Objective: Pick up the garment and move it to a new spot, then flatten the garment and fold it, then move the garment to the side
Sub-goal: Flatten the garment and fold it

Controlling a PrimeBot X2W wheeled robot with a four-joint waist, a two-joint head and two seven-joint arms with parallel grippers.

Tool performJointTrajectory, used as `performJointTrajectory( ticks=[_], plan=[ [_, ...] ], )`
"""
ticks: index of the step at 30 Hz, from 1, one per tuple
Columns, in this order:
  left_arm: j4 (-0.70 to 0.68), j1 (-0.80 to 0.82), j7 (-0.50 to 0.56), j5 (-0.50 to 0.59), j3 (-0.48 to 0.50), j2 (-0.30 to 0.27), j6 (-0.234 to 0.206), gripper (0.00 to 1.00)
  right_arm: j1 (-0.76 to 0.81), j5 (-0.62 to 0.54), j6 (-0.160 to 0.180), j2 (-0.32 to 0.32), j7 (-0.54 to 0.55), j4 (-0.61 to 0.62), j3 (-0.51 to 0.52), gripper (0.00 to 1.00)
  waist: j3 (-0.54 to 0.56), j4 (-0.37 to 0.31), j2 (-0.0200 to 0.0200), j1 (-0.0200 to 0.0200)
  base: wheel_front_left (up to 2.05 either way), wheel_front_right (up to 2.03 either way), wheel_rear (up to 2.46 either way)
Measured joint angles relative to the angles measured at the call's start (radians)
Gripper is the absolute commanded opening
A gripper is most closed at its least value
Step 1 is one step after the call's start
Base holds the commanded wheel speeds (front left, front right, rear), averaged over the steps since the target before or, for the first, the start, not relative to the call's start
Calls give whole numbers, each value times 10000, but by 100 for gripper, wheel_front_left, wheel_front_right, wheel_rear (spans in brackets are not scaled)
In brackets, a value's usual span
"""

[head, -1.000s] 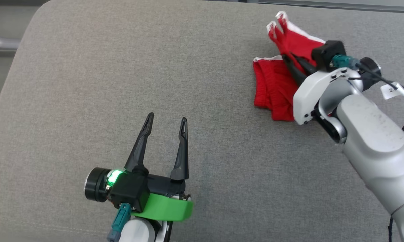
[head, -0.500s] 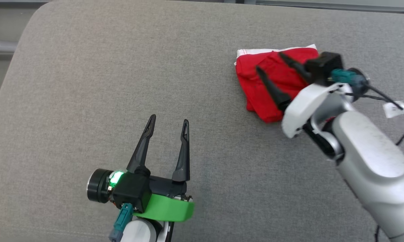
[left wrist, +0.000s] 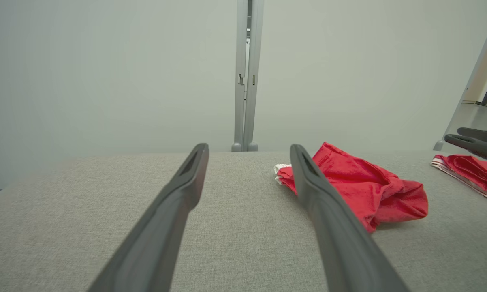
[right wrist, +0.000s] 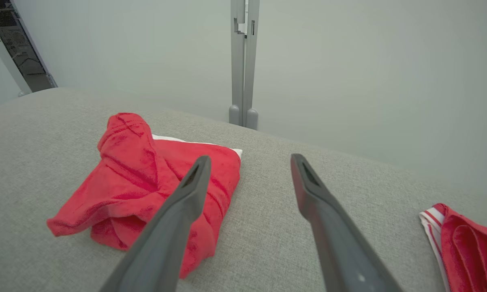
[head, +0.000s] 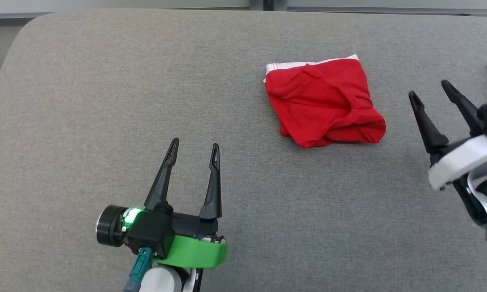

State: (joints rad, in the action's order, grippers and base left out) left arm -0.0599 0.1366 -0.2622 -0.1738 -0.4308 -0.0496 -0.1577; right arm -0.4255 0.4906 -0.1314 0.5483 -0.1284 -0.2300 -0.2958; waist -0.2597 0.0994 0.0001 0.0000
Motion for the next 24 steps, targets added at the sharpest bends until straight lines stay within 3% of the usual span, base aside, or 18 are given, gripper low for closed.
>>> performJointTrajectory(
  ticks=[5, 6, 7, 12, 17, 21, 24],
  plan=[
    [-38, -37, -2, 73, 86, 0, 82, 100, 338, 244, 0, 21, -723, -293, -399, 97, 9, -267, 0, 0, 0, 0, 0],
    [-44, -36, -2, 79, 81, 0, 92, 100, 319, 341, 0, 56, -786, -341, -569, 21, 1, -309, 0, 0, 0, 0, 0],
    [-50, -36, -2, 84, 71, 0, 98, 100, 251, 441, 0, 115, -846, -403, -807, 0, -23, -332, 0, 0, 0, 0, 0],
    [-69, 67, -2, 88, -115, 0, 178, 100, -1034, 1605, 0, 485, -397, -600, -2324, 0, -249, -280, 0, 0, 0, 0, 0],
    [-52, 374, -2, -27, -523, -2, 222, 100, -2468, 5400, 0, 1039, 1712, -633, -3235, 0, -526, 89, 0, 0, 0, 0, 0],
    [-81, 642, 0, -221, -890, -4, 117, 100, -3223, 7712, 6, 1910, 3588, -686, -3300, 0, -773, 515, 0, 0, 0, 0, 0],
    [-94, 763, 0, -370, -1118, -4, -13, 100, -3554, 9313, 8, 2182, 4939, -786, -3085, 0, -989, 815, 0, 0, 0, 0, 0]
  ],
)
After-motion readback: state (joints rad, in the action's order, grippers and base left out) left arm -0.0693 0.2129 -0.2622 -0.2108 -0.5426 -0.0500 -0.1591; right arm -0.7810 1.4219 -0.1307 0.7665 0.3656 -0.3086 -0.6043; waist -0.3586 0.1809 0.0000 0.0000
